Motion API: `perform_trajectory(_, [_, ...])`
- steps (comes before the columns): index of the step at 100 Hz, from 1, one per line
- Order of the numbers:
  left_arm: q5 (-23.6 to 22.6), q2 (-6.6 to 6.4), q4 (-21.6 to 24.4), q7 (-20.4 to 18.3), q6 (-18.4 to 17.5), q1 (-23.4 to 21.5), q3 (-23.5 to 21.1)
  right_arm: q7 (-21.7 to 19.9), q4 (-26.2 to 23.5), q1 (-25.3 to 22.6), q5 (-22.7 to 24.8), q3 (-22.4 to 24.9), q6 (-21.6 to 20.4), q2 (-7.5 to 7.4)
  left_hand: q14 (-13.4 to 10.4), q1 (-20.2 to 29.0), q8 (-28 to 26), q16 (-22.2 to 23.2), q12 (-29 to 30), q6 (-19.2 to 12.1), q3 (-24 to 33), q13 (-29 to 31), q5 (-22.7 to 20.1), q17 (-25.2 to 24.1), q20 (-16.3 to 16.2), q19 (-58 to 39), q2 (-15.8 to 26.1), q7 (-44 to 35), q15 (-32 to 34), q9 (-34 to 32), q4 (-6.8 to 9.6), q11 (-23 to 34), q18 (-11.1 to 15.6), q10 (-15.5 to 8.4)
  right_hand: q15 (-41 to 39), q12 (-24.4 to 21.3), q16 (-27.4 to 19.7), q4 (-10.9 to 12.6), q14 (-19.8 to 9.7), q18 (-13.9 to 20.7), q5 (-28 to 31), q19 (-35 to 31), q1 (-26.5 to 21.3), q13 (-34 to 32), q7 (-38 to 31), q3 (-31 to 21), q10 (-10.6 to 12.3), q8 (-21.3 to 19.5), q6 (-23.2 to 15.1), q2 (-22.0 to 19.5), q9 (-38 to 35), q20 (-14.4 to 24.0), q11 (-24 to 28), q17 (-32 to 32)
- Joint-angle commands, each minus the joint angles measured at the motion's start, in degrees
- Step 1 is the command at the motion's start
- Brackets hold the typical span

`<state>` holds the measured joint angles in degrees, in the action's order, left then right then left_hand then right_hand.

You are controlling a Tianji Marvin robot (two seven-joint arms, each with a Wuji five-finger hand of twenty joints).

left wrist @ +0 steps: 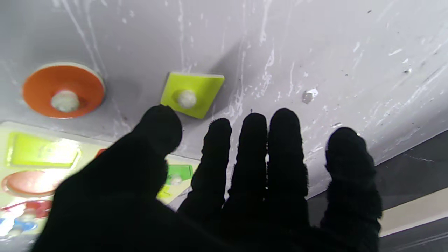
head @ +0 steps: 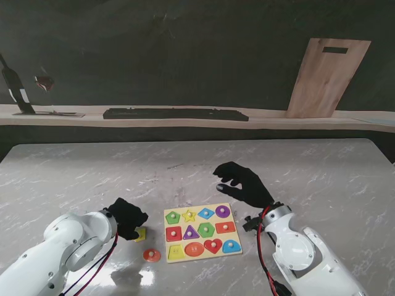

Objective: Fit puzzle pieces into a puzzle board

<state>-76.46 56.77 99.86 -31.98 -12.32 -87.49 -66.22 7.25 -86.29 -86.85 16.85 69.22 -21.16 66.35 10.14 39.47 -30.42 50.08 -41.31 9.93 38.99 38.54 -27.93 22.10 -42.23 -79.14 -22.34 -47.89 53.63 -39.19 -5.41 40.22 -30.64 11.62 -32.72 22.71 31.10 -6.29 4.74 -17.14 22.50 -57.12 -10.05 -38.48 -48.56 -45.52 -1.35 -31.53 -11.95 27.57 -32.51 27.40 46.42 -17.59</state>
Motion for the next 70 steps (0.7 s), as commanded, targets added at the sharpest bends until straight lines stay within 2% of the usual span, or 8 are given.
perform_trajectory(1, [0.9,-0.5,-0.5,1.3,-0.9,-0.6,0.0,0.0,-0.1,-0.3,0.1,-0.2,0.0,0.2,-1.9,1.1,-0.1,-0.6,0.7,-0.9,2.3,1.4,1.4,0.4,0.7,-2.0,-2.6,-2.3,1.7,0.0,-1.96,1.6,13.0,-1.0,-0.6,0.4,0.6,1.7,-0.1,0.2,1.1,-0.9,1.1,-1.4,0.6,-0.4,0.4,0.3,-1.6,-1.1,-1.0,0.6,-0.3,0.0])
perform_trajectory(15, [0.4,-0.48,-2.1,6.4,-1.8,-1.3,0.2,0.1,-0.3,-0.4,0.3,-0.1,-0.1,0.2,-2.9,1.5,0.7,-1.0,0.8,-1.8,5.6,0.9,3.9,0.2,1.0,-2.0,-3.9,-5.6,1.6,1.3,-2.58,2.8,14.0,-1.8,-0.6,0.4,0.6,1.7,-0.2,0.2,1.1,-0.9,1.2,-1.4,0.6,-0.3,0.3,0.3,-1.6,-1.0,-1.1,0.6,-0.3,-0.1])
perform_trajectory(22, [-0.4,-0.43,-2.8,8.9,-1.8,-1.7,0.4,0.1,-0.4,-0.4,0.3,-0.1,-0.1,0.18,-3.2,1.2,-0.4,-1.3,0.9,-2.9,7.0,0.6,5.8,0.2,1.1,-2.1,-4.2,-7.4,1.6,2.1,-2.14,3.1,14.4,-2.1,-0.7,0.4,0.6,1.7,-0.2,0.2,1.0,-0.9,1.1,-1.4,0.6,-0.4,0.4,0.3,-1.6,-1.1,-1.1,0.6,-0.3,-0.1])
perform_trajectory(31, [-0.3,-0.42,-3.1,9.1,-1.2,-1.9,0.6,0.0,-0.5,-0.5,0.3,-0.1,-0.1,0.15,-3.3,1.4,-1.4,-1.8,1.4,-4.9,8.2,0.5,6.7,-0.2,1.3,-1.9,-5.2,-8.6,1.2,2.1,-2.0,2.9,14.6,-2.5,-0.6,0.4,0.6,1.7,-0.2,0.3,1.0,-0.9,1.1,-1.4,0.6,-0.4,0.3,0.3,-1.6,-1.1,-1.1,0.6,-0.3,-0.1])
perform_trajectory(40, [-0.5,-0.48,-3.4,9.0,-1.2,-2.1,0.7,0.0,-0.6,-0.6,0.4,0.0,-0.1,0.14,-3.5,1.9,-2.9,-2.2,1.6,-6.8,9.1,0.7,6.6,-0.3,1.3,-1.8,-7.3,-10.8,0.8,1.6,-2.79,3.0,14.9,-2.9,-0.6,0.4,0.6,1.7,-0.2,0.2,0.9,-0.9,1.2,-1.4,0.6,-0.4,0.4,0.3,-1.7,-1.1,-1.1,0.6,-0.3,-0.1])
perform_trajectory(44, [-0.6,-0.5,-3.6,9.3,-1.4,-2.2,0.6,0.1,-0.7,-0.6,0.5,0.0,-0.1,0.15,-3.6,2.5,-3.7,-2.5,1.2,-7.2,9.4,1.0,6.3,-0.1,1.3,-2.0,-8.6,-12.4,0.7,1.0,-3.89,3.6,15.0,-3.2,-0.6,0.4,0.6,1.7,-0.2,0.3,1.1,-0.9,1.2,-1.4,0.6,-0.4,0.4,0.3,-1.6,-1.1,-1.1,0.6,-0.3,-0.1])
perform_trajectory(52, [-0.9,-0.53,-4.1,10.2,-1.6,-2.3,0.6,0.3,-0.8,-0.7,0.6,0.1,0.0,0.18,-3.9,3.4,-5.0,-2.6,-0.4,-7.4,9.3,1.0,6.8,0.0,1.4,-2.1,-9.3,-14.9,1.1,1.2,-5.06,3.7,15.2,-3.3,-0.6,0.4,0.6,1.7,-0.3,0.2,1.0,-0.9,1.1,-1.4,0.6,-0.4,0.4,0.3,-1.7,-1.1,-1.1,0.6,-0.3,-0.1])
perform_trajectory(70, [-2.1,-0.68,-4.8,11.1,-2.5,-2.1,0.8,0.2,-0.8,-0.7,0.7,0.0,0.1,0.16,-4.2,5.7,-5.4,-2.4,-3.8,-6.9,8.7,1.7,6.5,0.6,1.3,-2.6,-10.5,-17.9,2.3,-0.7,-6.38,4.1,15.1,-3.3,-0.6,0.4,0.6,1.7,-0.2,0.2,1.1,-0.9,1.2,-1.4,0.6,-0.4,0.4,0.3,-1.6,-1.1,-1.0,0.6,-0.3,-0.1])
